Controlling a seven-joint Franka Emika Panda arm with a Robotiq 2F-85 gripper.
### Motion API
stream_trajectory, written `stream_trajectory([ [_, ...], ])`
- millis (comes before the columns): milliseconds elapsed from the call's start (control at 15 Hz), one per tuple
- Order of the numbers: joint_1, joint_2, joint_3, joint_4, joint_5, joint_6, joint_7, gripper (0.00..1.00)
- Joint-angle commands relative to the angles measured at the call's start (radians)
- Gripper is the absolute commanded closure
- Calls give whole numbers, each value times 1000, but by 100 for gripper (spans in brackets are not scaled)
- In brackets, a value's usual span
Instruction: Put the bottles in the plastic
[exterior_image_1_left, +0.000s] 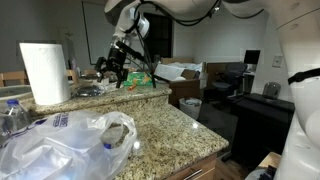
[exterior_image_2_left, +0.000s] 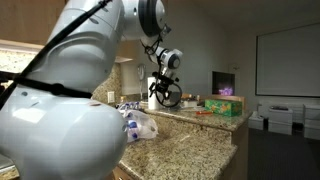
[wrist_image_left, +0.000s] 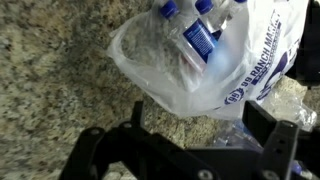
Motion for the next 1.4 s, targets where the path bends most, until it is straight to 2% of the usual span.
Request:
stream_trajectory([
  [0, -15, -245, -28, -236, -70, 95, 101, 0],
  [400, -54, -554, -67, -520, -224, 176, 296, 0],
  [800, -131, -835, -38, -844, -388, 225, 524, 0],
  [867, -115, -727, -49, -709, -347, 172, 454, 0],
  [1067, -132, -815, -42, -815, -356, 194, 479, 0],
  [1333, -134, -824, -39, -824, -356, 198, 482, 0],
])
